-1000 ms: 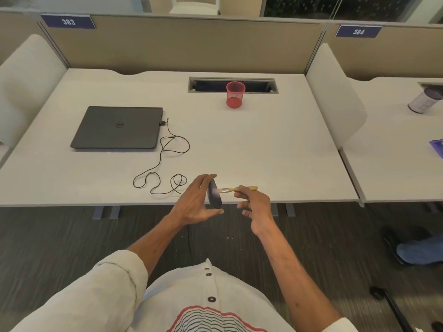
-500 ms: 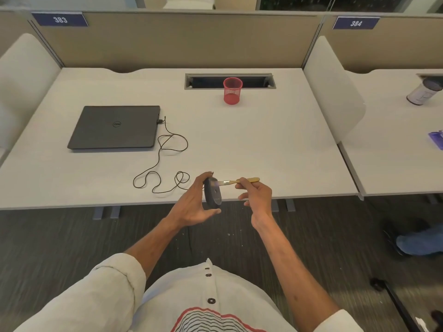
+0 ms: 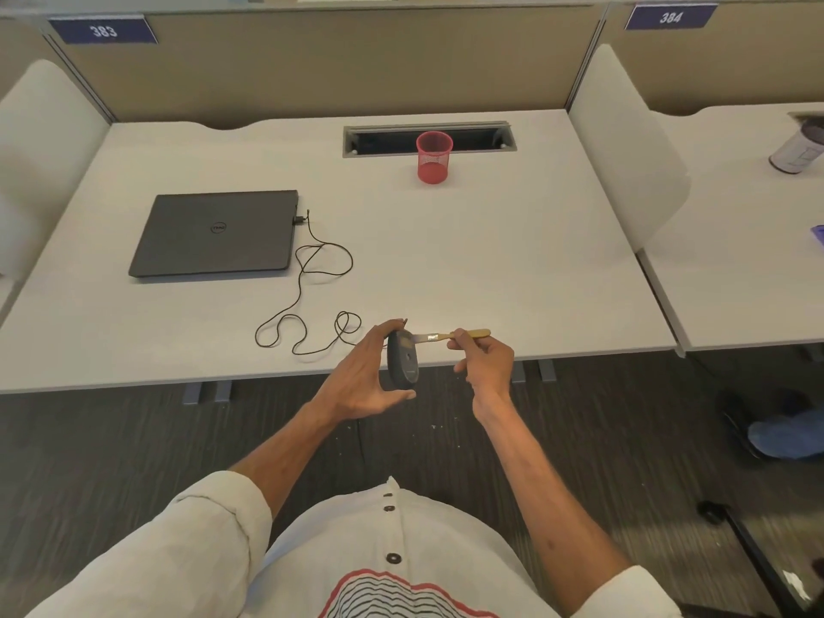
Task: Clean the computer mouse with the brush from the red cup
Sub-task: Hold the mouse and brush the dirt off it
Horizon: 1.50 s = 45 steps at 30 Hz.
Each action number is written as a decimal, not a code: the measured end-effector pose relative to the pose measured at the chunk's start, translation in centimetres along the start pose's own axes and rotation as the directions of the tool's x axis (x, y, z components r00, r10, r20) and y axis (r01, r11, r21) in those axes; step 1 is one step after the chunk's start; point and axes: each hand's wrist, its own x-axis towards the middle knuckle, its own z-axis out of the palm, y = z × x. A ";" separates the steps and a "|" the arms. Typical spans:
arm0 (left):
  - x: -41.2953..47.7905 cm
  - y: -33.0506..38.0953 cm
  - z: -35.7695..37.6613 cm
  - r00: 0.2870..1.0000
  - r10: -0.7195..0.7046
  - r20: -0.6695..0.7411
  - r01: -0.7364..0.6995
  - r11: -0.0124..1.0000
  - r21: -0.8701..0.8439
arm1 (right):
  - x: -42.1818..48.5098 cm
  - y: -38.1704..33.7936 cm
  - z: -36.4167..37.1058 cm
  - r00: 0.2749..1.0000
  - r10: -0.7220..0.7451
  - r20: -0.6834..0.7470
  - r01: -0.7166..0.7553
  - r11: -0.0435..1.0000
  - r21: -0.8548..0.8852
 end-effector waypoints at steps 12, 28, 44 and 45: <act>-0.8 -0.1 -0.1 0.999 0.034 0.037 -0.035 0.999 0.027 | -0.9 1.3 1.0 0.997 0.058 -0.051 -0.057 0.998 0.016; -1.3 -0.6 -0.4 0.998 0.041 0.043 -0.042 0.999 0.029 | -0.8 2.1 0.7 0.995 0.002 -0.097 -0.006 0.999 -0.045; -2.1 -1.2 -0.5 0.998 0.028 0.057 -0.028 1.000 0.007 | -1.4 3.1 0.4 0.989 0.116 -0.092 -0.117 0.993 -0.001; -2.2 -1.3 -0.5 0.998 0.025 0.057 -0.026 1.000 0.012 | -1.3 3.3 0.0 0.985 0.127 -0.115 -0.128 0.992 -0.001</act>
